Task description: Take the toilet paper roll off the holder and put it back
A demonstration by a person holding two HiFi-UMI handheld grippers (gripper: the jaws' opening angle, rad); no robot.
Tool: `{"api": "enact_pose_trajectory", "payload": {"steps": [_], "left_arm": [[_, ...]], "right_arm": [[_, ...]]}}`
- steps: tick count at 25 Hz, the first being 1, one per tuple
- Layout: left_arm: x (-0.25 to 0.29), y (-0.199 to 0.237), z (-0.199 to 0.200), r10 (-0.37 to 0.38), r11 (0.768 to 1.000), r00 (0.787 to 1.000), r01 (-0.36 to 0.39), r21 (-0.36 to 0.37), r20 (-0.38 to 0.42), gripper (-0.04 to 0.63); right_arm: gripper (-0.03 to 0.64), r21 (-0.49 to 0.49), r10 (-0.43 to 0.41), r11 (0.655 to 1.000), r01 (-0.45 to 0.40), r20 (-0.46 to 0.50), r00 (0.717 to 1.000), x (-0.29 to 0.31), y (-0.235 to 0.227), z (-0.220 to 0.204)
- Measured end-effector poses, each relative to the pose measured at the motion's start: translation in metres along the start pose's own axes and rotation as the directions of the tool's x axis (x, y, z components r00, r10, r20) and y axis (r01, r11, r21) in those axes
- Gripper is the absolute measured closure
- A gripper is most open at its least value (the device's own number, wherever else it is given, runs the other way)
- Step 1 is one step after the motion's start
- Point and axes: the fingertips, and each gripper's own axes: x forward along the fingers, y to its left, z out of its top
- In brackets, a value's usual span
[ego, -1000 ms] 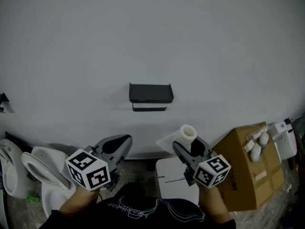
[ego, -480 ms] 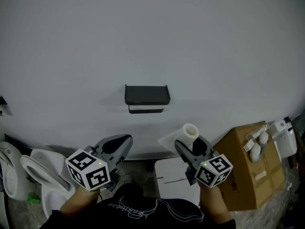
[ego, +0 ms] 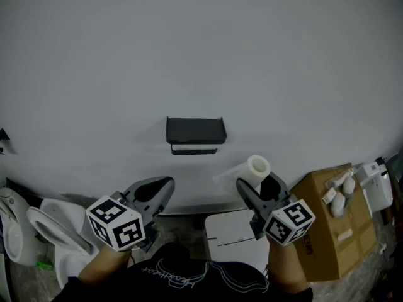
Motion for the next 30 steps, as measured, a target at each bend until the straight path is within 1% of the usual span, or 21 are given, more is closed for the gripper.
{"api": "enact_pose_trajectory", "payload": {"steps": [8, 15, 24, 30], "left_arm": [[0.009, 0.012, 0.01, -0.014, 1.0, 1.0, 0.014, 0.009, 0.006, 0.59], [0.018, 0.033, 0.022, -0.023, 1.0, 1.0, 0.023, 0.009, 0.016, 0.59], [0.032, 0.052, 0.03, -0.043, 0.999, 0.999, 0.043, 0.02, 0.021, 0.589], [0.041, 0.064, 0.036, -0.04, 0.999, 0.999, 0.04, 0.003, 0.027, 0.589]], "right_arm": [[0.337, -0.052, 0.006, 0.999, -0.004, 0.049, 0.999, 0.017, -0.004, 0.031], [0.337, -0.085, 0.022, 0.996, -0.014, 0.086, 0.996, 0.043, -0.006, 0.056], [0.337, -0.144, 0.047, 0.989, -0.033, 0.095, 0.994, 0.077, -0.006, 0.077], [0.337, -0.161, 0.062, 0.986, -0.05, 0.07, 0.996, 0.105, -0.011, 0.08]]}}
